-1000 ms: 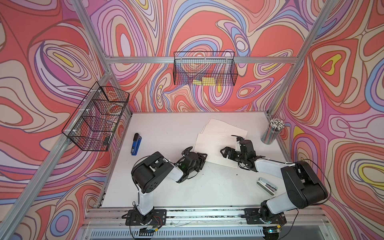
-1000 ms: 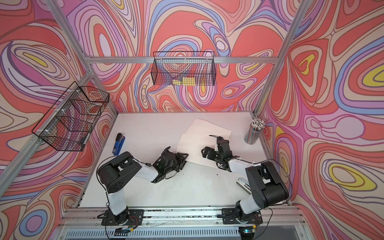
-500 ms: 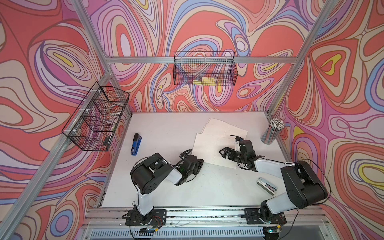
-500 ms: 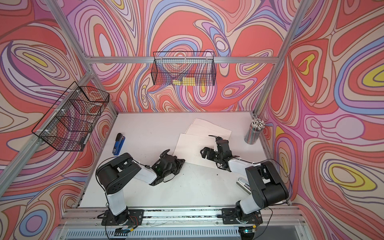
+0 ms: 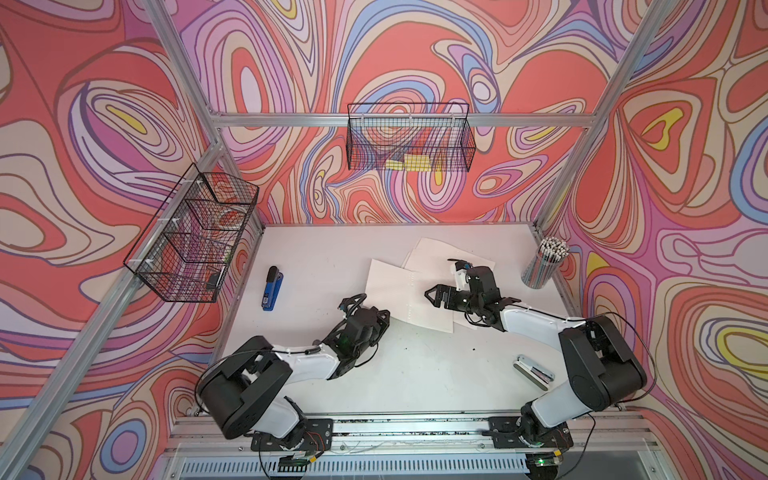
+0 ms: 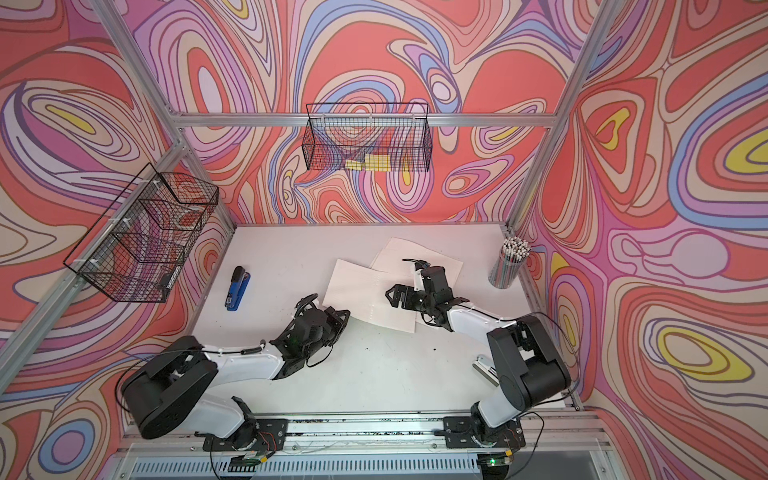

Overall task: Close the notebook
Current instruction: Close the notebook at the center of the board.

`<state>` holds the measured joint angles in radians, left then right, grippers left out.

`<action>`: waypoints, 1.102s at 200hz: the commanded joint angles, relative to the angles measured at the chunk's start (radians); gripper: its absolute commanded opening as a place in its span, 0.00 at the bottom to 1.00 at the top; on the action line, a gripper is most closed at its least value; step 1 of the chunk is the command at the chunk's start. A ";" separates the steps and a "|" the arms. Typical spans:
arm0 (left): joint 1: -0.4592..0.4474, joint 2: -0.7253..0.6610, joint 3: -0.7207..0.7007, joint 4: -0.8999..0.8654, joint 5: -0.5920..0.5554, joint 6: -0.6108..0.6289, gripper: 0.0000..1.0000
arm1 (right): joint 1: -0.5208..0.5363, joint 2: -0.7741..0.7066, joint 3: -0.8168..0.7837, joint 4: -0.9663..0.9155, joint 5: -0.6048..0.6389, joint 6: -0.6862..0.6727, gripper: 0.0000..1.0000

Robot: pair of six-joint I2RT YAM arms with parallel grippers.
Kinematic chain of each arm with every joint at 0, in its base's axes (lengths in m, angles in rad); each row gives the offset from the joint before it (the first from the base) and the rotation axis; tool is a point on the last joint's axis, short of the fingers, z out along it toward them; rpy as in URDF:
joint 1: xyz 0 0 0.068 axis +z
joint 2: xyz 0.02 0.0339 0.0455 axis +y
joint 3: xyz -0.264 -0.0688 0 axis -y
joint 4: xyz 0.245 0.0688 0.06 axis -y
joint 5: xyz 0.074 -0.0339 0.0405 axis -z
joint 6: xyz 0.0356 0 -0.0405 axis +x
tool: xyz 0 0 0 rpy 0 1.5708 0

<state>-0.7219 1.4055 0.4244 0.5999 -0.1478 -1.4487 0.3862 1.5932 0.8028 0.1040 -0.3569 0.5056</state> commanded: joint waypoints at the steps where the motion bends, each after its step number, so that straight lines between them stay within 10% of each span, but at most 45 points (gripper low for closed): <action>1: 0.029 -0.098 -0.026 -0.225 -0.066 0.080 0.00 | 0.043 0.056 0.054 0.006 -0.023 -0.007 0.98; 80: 0.056 -0.319 0.122 -0.748 -0.183 0.381 0.00 | 0.170 0.248 0.212 0.081 -0.139 0.086 0.98; 220: 0.056 -0.310 0.119 -0.794 -0.256 0.402 0.00 | 0.210 0.326 0.122 0.188 -0.112 0.159 0.98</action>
<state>-0.6724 1.0752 0.5247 -0.1978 -0.3901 -1.0500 0.5926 1.9011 0.9546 0.2676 -0.4896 0.6525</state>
